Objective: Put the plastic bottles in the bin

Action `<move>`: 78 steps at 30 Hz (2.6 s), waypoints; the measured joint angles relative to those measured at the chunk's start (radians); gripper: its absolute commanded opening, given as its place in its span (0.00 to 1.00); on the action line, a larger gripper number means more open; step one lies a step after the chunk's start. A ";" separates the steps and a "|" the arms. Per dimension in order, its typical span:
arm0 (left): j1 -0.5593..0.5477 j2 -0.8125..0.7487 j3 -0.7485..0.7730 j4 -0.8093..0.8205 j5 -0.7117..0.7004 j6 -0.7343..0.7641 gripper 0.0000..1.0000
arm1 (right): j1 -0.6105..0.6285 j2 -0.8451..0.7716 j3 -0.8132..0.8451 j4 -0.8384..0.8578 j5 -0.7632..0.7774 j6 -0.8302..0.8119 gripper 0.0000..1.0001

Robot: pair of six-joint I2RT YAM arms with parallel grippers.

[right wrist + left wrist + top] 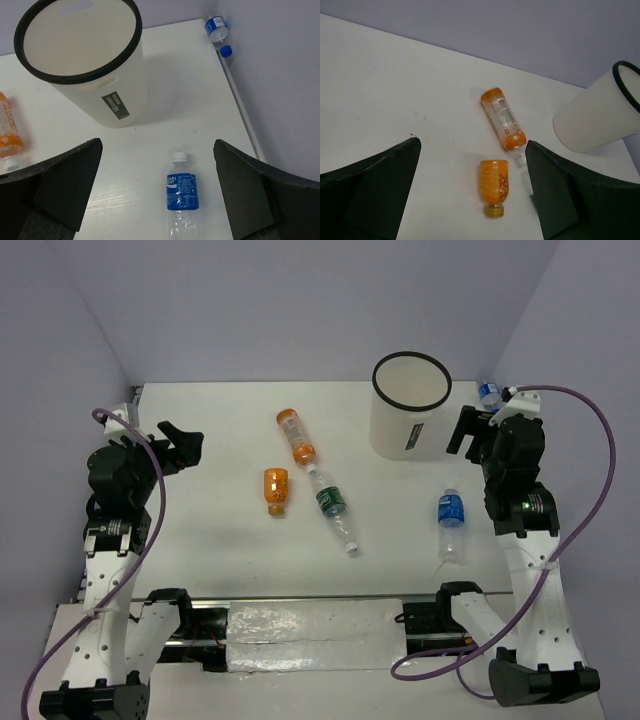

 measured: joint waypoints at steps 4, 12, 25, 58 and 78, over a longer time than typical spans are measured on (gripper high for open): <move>0.000 0.004 0.000 -0.008 0.046 -0.026 0.99 | 0.000 0.010 0.004 -0.005 -0.011 -0.014 1.00; 0.000 0.035 0.000 -0.007 0.109 -0.055 0.99 | 0.000 0.041 0.027 -0.018 -0.089 -0.243 1.00; 0.000 0.117 0.000 0.015 0.170 -0.079 0.99 | -0.305 0.367 0.351 -0.138 -0.325 -0.423 1.00; 0.000 0.378 0.084 0.027 0.201 -0.126 0.99 | -0.224 1.554 1.073 0.115 -0.004 -0.606 1.00; 0.000 0.536 0.172 0.027 0.220 -0.160 0.99 | -0.248 1.796 1.122 0.406 0.182 -0.774 0.94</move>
